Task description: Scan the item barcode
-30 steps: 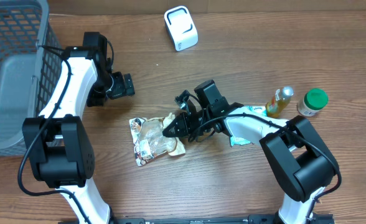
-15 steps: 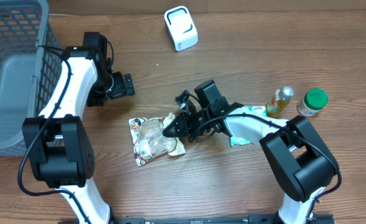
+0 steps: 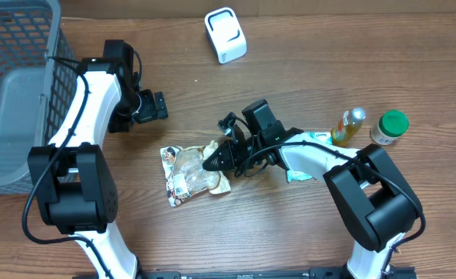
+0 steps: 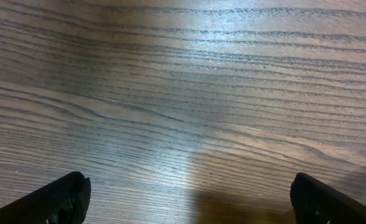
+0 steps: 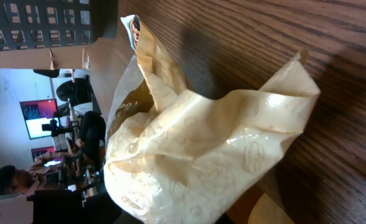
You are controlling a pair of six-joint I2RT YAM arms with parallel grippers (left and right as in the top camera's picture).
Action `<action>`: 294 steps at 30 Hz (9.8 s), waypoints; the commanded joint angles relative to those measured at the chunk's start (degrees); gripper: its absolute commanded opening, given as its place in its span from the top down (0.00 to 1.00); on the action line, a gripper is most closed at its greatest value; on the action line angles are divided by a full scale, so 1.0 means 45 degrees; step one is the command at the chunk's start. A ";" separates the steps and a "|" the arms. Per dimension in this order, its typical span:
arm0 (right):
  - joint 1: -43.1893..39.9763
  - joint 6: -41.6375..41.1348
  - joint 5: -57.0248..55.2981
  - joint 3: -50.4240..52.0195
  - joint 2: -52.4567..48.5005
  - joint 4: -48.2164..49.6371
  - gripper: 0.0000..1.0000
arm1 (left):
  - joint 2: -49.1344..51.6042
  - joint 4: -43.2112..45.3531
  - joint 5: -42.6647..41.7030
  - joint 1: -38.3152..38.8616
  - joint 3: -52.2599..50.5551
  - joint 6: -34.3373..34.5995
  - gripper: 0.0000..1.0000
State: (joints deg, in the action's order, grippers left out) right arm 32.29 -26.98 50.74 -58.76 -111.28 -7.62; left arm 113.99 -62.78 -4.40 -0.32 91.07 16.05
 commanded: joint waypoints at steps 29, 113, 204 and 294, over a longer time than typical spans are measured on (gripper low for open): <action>0.0019 0.0117 0.0068 -0.0049 0.0015 -0.0087 0.91 | -0.0282 0.0010 0.0121 0.0063 0.0117 -0.0238 0.00; 0.0019 0.0117 0.0316 -0.0049 0.0039 0.0248 0.96 | -0.0282 0.0010 0.0121 0.0073 0.0117 -0.0238 0.01; 0.0024 0.2968 -0.4352 -0.7247 0.4867 -1.0797 0.97 | -0.0282 0.0010 0.0121 0.0073 0.0117 -0.0238 0.01; 0.0588 1.4105 -1.9268 -0.9850 -0.2569 0.1161 0.96 | -0.0282 0.0010 0.0121 0.0073 0.0117 -0.0238 0.00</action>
State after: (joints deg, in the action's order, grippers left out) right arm 35.51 36.51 -35.00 -101.67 -121.99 -4.01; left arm 113.99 -62.78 -4.21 -0.32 91.07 16.05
